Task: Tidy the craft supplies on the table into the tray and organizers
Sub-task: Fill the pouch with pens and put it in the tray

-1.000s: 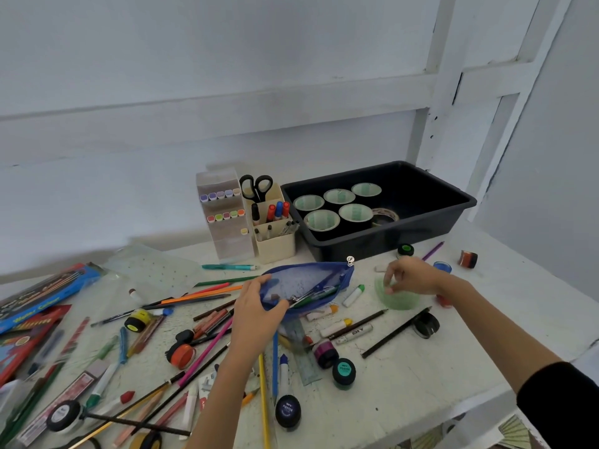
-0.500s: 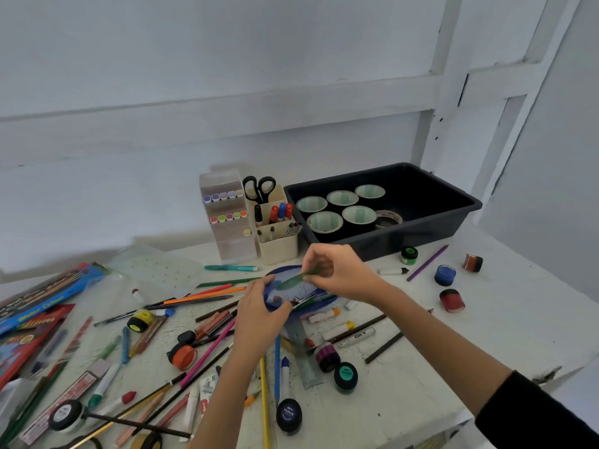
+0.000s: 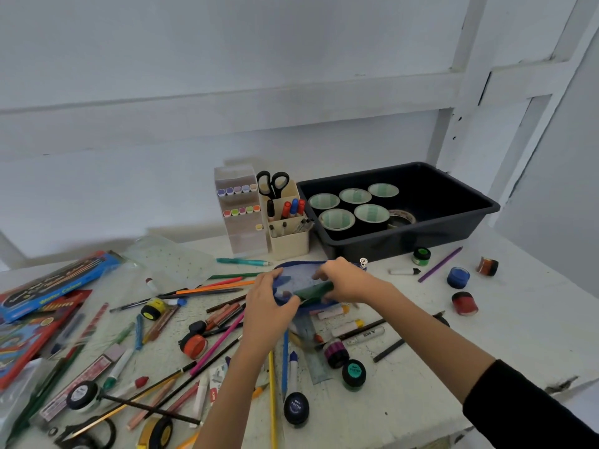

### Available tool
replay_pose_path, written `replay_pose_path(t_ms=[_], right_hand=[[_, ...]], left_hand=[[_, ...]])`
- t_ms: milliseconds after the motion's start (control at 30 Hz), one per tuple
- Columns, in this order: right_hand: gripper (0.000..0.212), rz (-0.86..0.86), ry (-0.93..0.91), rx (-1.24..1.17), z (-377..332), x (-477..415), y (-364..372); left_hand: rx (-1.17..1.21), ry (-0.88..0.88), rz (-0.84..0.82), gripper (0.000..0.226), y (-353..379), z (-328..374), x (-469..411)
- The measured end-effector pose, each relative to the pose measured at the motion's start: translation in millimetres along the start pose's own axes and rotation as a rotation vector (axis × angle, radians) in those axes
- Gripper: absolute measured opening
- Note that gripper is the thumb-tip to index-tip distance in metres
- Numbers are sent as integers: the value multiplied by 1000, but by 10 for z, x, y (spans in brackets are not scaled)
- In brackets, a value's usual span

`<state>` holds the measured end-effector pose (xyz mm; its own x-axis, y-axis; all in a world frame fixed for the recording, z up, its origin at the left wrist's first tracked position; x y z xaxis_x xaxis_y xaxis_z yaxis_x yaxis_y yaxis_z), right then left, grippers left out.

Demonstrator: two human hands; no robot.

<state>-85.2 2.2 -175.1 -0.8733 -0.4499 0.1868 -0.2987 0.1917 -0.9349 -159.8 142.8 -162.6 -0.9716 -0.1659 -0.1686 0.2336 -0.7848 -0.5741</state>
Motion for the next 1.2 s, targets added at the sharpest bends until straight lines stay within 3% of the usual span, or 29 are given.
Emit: replay_pose_path(t_ms=[67,167,267,333,433,533,733,867,1000,1200], right_hand=[[41,147,-118,-137,-122,102,-194],[14,518,-256,-330,-320,395,-526],[11,732,-244,-423,-394,605,-526],[14,701,-155,-413,-395,574,-314],[8,386,117,-362,-313,381,166],[42,155,261,-336,-282,278,520],[54,217,399,-684,-215,215,526],[17,398,384,-931,-94,254,188],[6,655,242,-1081,-129,375,-425],[12,739,-137,-1149,-610,447,-976]], left_hand=[[1,0,11,54,-81,19,-34],[5,-18,36,54,-245,41,-77],[25,-45,107,52,-452,16,-98],[31,-55,154,51,-574,-9,-91],[43,-67,229,49,-736,-39,-50],[70,-85,276,48,-841,-95,-5],[103,-128,291,50,-938,-203,49],[105,-144,272,46,-925,-248,95],[101,-138,217,46,-864,-293,97],[124,-117,103,44,-757,-272,97]])
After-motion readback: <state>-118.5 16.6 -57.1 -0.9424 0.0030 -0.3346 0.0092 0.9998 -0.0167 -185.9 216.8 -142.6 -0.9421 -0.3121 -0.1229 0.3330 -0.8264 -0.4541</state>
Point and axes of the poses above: each hand's wrist, its own x-axis away from the middle knuckle, its own y-axis out of the palm, z = x × y, the point moved 7 cm from there along -x, towards the middle knuckle, and after that the axes turned 1 degree about z, right-handed, at the moved point
